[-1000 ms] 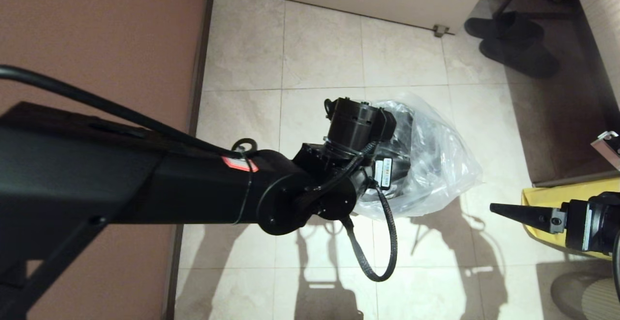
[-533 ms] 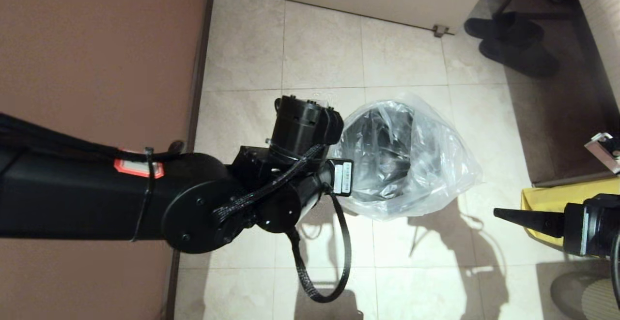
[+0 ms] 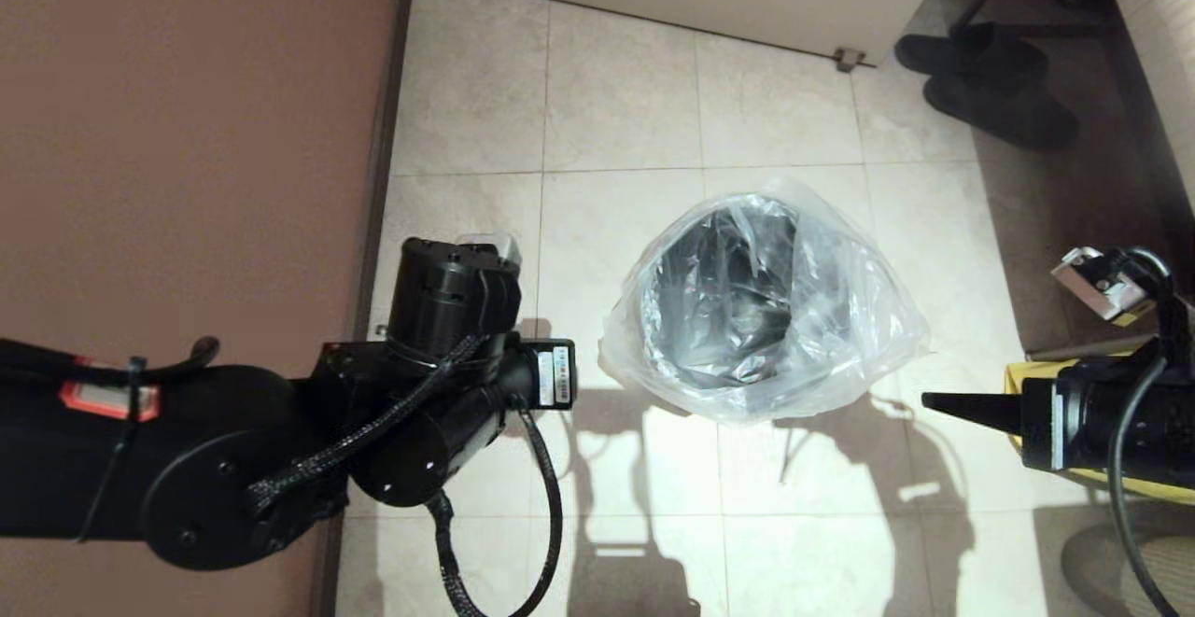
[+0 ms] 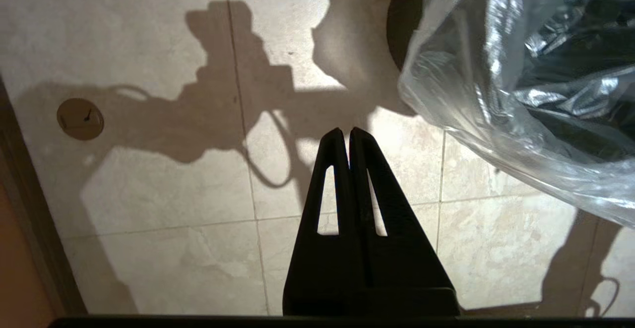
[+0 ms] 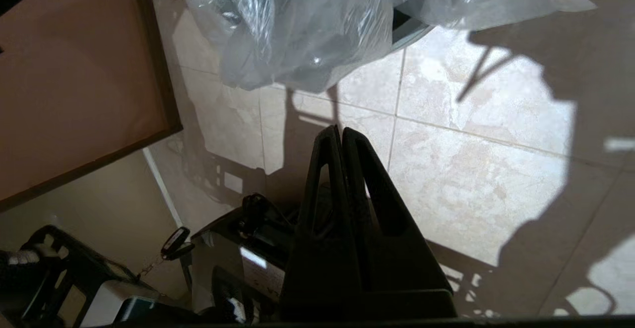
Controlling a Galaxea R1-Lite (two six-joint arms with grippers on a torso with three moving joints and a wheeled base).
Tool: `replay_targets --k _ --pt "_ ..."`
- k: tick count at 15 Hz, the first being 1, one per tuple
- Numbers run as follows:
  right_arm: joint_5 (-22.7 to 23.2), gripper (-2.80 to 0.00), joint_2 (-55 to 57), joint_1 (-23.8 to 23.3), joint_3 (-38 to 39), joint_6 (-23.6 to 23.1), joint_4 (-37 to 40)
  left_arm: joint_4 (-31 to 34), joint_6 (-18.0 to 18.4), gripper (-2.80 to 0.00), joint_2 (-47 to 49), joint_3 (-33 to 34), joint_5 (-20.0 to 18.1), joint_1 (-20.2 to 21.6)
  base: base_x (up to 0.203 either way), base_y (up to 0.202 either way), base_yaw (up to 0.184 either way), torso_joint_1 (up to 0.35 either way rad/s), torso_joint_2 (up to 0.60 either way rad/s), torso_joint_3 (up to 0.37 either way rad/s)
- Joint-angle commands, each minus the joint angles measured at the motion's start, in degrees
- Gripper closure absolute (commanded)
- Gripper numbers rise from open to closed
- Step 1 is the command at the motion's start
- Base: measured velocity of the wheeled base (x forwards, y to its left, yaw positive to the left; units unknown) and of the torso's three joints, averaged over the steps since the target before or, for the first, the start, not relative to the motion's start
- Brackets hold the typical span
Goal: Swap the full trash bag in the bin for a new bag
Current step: Put the new garbage bag on the trash can
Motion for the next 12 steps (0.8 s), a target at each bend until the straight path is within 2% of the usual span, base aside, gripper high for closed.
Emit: replay_targets --k 1,2,4,8,12 --pt "-3.17 -1.69 3.28 2.56 -1.06 -0.25 -0.33 -0.41 -0.74 0.00 -2.13 2.96 0.21 1.28 0.000 0.000 0.000 0.000 0.00 0.000" --pt "-7.03 -2.80 4.43 4.46 -1.37 -1.58 -1.58 -0.67 -1.28 0.00 -3.18 5.09 0.25 2.24 0.000 0.000 0.000 0.000 0.00 0.000" --pt "-9.80 -2.80 4.49 6.36 -1.51 -3.25 -4.88 -2.24 -2.79 0.00 -5.51 8.68 0.28 3.85 0.000 0.000 0.000 0.000 0.00 0.000" --pt "-10.05 -2.80 2.94 6.36 -2.06 -3.25 -5.23 -5.87 -3.22 0.00 -8.15 14.63 0.36 5.14 0.000 0.000 0.000 0.000 0.00 0.000" --pt "-9.81 -2.80 9.12 6.55 -3.05 -2.88 -9.88 -7.47 -3.16 0.00 -7.55 14.48 0.36 5.15 0.000 0.000 0.000 0.000 0.00 0.000"
